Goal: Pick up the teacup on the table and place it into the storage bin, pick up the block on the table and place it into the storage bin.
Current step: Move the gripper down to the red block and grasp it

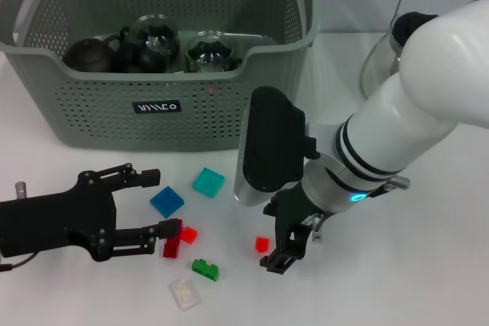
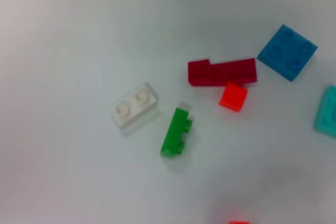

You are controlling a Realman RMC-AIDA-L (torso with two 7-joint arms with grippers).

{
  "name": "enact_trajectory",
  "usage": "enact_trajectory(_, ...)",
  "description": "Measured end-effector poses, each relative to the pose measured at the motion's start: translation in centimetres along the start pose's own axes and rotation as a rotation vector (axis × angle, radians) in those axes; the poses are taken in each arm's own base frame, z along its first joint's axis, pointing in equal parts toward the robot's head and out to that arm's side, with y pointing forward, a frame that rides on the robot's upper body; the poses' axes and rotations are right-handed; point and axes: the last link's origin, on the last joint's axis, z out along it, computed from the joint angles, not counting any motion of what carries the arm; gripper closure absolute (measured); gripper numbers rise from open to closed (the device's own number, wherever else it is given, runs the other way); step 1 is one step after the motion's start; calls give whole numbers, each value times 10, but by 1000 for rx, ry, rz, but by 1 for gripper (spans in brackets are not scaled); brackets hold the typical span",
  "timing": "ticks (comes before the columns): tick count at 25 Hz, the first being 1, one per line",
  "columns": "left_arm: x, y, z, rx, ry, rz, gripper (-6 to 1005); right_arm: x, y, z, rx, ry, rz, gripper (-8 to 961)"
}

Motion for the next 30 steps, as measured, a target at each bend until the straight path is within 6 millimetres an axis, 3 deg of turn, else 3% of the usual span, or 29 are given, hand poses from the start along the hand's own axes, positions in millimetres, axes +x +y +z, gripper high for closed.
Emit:
enact_trajectory(7,0,0,0,-1,-1,1,169,-4,2,6,15,-7,-19,163)
enact_trajectory(12,0,-1,0,1,-2,2,169,-4,1,11,24,-4,-20,406)
enact_trajectory(23,0,-3,-1,12,-7,3,169,-5,2,17,29,-16,-18,421)
enact_trajectory(30,0,-3,-1,12,-9,3,170,-6,3,22,17,-16,-9,515)
